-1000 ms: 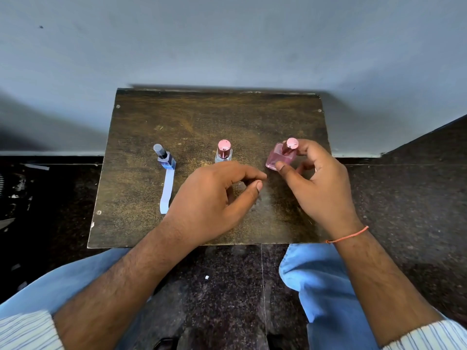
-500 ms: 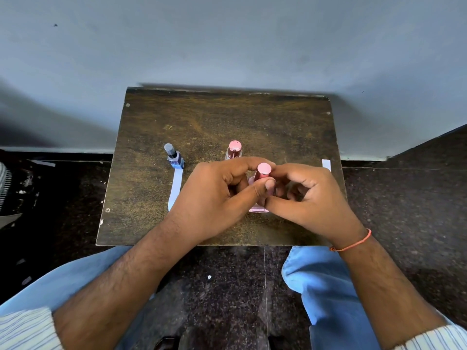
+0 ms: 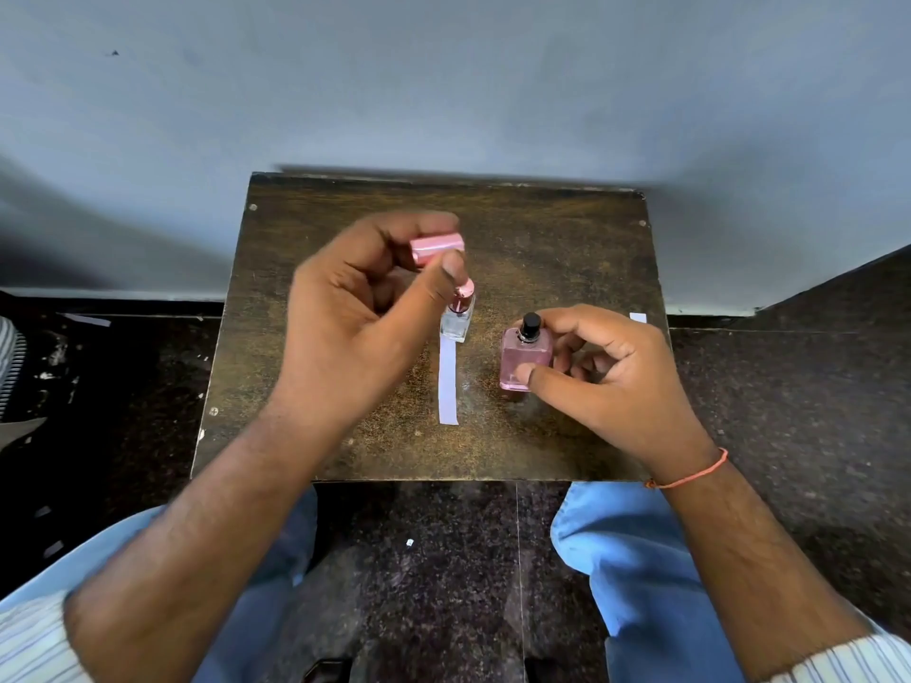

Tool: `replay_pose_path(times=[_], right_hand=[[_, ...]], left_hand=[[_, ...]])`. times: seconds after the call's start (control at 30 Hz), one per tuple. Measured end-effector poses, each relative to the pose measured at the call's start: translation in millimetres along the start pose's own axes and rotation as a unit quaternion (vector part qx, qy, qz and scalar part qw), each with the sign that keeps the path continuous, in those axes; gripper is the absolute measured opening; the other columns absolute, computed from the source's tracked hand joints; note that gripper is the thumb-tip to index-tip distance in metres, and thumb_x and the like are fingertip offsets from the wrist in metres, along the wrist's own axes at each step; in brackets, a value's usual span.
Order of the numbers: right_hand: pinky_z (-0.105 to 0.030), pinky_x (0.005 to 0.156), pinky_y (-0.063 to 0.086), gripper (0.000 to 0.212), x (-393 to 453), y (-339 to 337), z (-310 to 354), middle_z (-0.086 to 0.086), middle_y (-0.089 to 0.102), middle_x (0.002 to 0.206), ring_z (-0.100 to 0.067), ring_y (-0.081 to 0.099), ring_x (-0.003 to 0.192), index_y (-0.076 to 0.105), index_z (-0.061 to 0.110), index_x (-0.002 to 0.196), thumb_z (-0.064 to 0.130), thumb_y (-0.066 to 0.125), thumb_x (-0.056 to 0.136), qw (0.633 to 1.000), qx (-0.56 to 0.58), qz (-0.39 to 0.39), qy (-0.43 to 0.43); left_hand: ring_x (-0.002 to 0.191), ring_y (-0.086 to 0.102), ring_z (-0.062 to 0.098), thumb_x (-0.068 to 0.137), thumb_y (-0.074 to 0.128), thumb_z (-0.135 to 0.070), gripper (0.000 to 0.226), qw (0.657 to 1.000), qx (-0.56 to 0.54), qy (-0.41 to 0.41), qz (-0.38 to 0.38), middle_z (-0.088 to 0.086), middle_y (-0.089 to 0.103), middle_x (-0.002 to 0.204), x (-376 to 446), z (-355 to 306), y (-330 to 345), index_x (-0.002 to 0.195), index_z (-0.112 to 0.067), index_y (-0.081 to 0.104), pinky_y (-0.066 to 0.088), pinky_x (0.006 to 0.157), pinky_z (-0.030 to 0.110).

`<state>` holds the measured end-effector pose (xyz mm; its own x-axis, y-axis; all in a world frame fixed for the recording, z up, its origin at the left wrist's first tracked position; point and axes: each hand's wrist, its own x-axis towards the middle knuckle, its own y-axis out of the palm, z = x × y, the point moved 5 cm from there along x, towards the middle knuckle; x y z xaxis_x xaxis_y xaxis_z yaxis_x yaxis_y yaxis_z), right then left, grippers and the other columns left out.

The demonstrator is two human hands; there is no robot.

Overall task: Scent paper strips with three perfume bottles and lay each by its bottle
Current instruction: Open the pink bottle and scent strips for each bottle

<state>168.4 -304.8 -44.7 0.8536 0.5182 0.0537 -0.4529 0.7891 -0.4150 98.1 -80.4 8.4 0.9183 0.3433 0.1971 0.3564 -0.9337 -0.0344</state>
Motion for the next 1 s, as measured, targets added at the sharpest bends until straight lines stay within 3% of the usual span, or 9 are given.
replay_pose_path(times=[0.1,0.2,0.3,0.37,0.47,0.6,0.7,0.77,1.0], right_hand=[[-0.047,0.056,0.052,0.033,-0.3,-1.3,-0.8,0.011,0.073,0.089,-0.012,0.061,0.07,0.082,0.017,0.112,0.025,0.086,0.081,1.0,-0.001,-0.005,0.005],[-0.047,0.057,0.052,0.032,-0.7,-3.0,-0.8,0.01,0.074,0.092,-0.015,0.061,0.07,0.082,0.016,0.113,0.021,0.087,0.082,1.0,0.0,-0.004,0.005],[-0.047,0.058,0.052,0.032,0.4,-6.0,-0.2,0.009,0.075,0.094,-0.017,0.062,0.07,0.082,0.017,0.114,0.021,0.086,0.082,1.0,0.002,-0.008,0.006],[-0.044,0.057,0.052,0.032,1.3,-6.5,0.1,0.014,0.074,0.092,-0.016,0.061,0.069,0.082,0.018,0.113,0.02,0.086,0.082,1.0,0.006,-0.013,0.007],[-0.035,0.057,0.05,0.031,3.1,-6.7,0.0,0.02,0.071,0.089,-0.013,0.059,0.068,0.082,0.019,0.112,0.019,0.087,0.081,1.0,0.015,-0.017,0.01],[-0.039,0.057,0.05,0.032,5.1,-8.1,-1.2,0.019,0.072,0.091,-0.014,0.06,0.069,0.082,0.018,0.113,0.021,0.087,0.081,1.0,0.018,-0.021,0.012],[-0.046,0.056,0.05,0.031,4.7,-8.6,-0.7,0.015,0.074,0.092,-0.02,0.06,0.069,0.082,0.019,0.111,0.02,0.088,0.08,0.999,0.027,-0.023,0.011],[-0.047,0.056,0.05,0.031,4.2,-8.8,0.1,0.015,0.074,0.092,-0.021,0.06,0.068,0.083,0.021,0.11,0.02,0.088,0.08,0.999,0.028,-0.025,0.01],[-0.043,0.055,0.051,0.03,4.1,-8.5,0.7,0.018,0.074,0.093,-0.02,0.061,0.068,0.082,0.023,0.11,0.02,0.089,0.081,0.999,0.021,-0.024,0.003]], left_hand=[[0.075,0.066,0.031,0.097,0.077,-0.014,0.02,0.999,-0.007,-0.019,-0.037,0.019,0.078,0.102,11.3,0.3,-12.6,0.111,-0.023,0.067,0.054,0.059,0.027],[0.094,0.073,0.044,0.097,0.076,-0.014,0.021,0.999,0.005,-0.021,-0.036,0.025,0.076,0.107,19.4,3.1,-17.5,0.112,-0.022,0.063,0.057,0.073,0.04],[0.104,0.071,0.044,0.101,0.072,-0.014,0.036,0.998,0.053,-0.015,0.002,0.019,0.077,0.11,27.1,4.4,-16.3,0.135,-0.021,0.059,0.059,0.086,0.051],[0.105,0.073,0.031,0.105,0.069,-0.019,0.045,0.992,0.124,-0.007,0.028,0.008,0.077,0.111,34.7,3.7,-17.5,0.148,-0.027,0.056,0.058,0.092,0.045],[0.104,0.072,0.008,0.105,0.069,-0.024,0.031,0.97,0.239,0.003,0.047,-0.006,0.079,0.112,49.4,2.8,-22.1,0.136,-0.029,0.07,0.056,0.095,0.027],[0.108,0.072,-0.002,0.102,0.072,-0.032,0.023,0.96,0.273,-0.007,0.053,-0.014,0.08,0.11,60.5,0.1,-24.6,0.125,-0.033,0.074,0.049,0.09,0.009],[0.109,0.074,-0.002,0.1,0.074,-0.035,0.021,0.965,0.254,-0.038,0.057,-0.015,0.081,0.109,62.8,8.7,-27.9,0.121,-0.034,0.075,0.057,0.102,0.032],[0.108,0.076,0.003,0.098,0.075,-0.037,0.021,0.967,0.241,-0.057,0.062,-0.013,0.082,0.108,61.9,16.9,-28.9,0.119,-0.036,0.076,0.06,0.101,0.048],[0.11,0.076,0.001,0.097,0.078,-0.033,0.02,0.969,0.223,-0.097,0.051,-0.012,0.082,0.111,61.2,37.2,-36.6,0.117,-0.034,0.076,0.06,0.103,0.048]])
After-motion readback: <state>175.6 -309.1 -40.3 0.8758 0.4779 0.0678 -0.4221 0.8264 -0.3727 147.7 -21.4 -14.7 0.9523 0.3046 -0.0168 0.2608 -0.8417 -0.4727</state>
